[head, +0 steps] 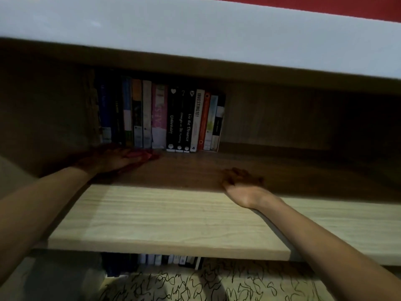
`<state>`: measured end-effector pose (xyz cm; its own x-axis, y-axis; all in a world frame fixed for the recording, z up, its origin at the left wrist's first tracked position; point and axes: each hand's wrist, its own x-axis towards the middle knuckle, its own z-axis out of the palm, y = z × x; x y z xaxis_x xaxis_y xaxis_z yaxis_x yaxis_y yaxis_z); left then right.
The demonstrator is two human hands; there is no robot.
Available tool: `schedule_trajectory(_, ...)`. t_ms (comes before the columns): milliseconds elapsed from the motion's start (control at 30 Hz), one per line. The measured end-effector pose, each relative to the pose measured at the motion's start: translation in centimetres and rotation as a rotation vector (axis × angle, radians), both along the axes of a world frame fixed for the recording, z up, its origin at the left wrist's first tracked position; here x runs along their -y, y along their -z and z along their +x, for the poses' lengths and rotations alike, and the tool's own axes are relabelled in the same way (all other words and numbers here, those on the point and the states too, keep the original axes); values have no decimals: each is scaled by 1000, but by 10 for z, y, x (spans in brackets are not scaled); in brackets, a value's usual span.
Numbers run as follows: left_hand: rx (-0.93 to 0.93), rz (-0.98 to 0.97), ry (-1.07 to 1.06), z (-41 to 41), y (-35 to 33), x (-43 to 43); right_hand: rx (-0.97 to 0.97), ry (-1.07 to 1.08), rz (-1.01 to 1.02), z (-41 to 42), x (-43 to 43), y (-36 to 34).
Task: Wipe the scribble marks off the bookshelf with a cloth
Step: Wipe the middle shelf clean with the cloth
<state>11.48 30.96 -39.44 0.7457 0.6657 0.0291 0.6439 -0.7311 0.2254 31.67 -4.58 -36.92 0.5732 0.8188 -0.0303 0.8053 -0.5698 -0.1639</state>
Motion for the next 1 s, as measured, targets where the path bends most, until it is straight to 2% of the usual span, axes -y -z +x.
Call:
schedule_trajectory(67, -54, -14, -85, 3, -5, 8, -9, 4, 14, 3, -3, 0)
schedule_trajectory(200, -145, -45, -96, 0, -42, 89, -21, 0, 22, 7, -6, 1)
schedule_trajectory(333, -129, -51, -120, -5, -56, 143, -39, -1, 58, 5, -6, 0)
schedule_trajectory(467, -30, -74, -138, -15, -52, 212, -71, -3, 57, 1, 0, -6)
schedule_trajectory(600, -202, 32, -135, -75, -30, 222, -89, -7, 66, -3, 6, -10)
schedule_trajectory(733, -192, 43, -344, -85, -28, 225, -155, 30, 138, 2, 14, -16)
schedule_trajectory(833, -161, 43, -446, -46, -30, 253, -250, 109, 41, 7, 29, -24)
schedule_trajectory(900, -149, 71, -339, -9, -26, 293, -230, 130, 30, 12, 35, -26)
schedule_trajectory(1000, -137, 105, -58, 41, -18, 368, -151, 94, 29, 16, 45, -22)
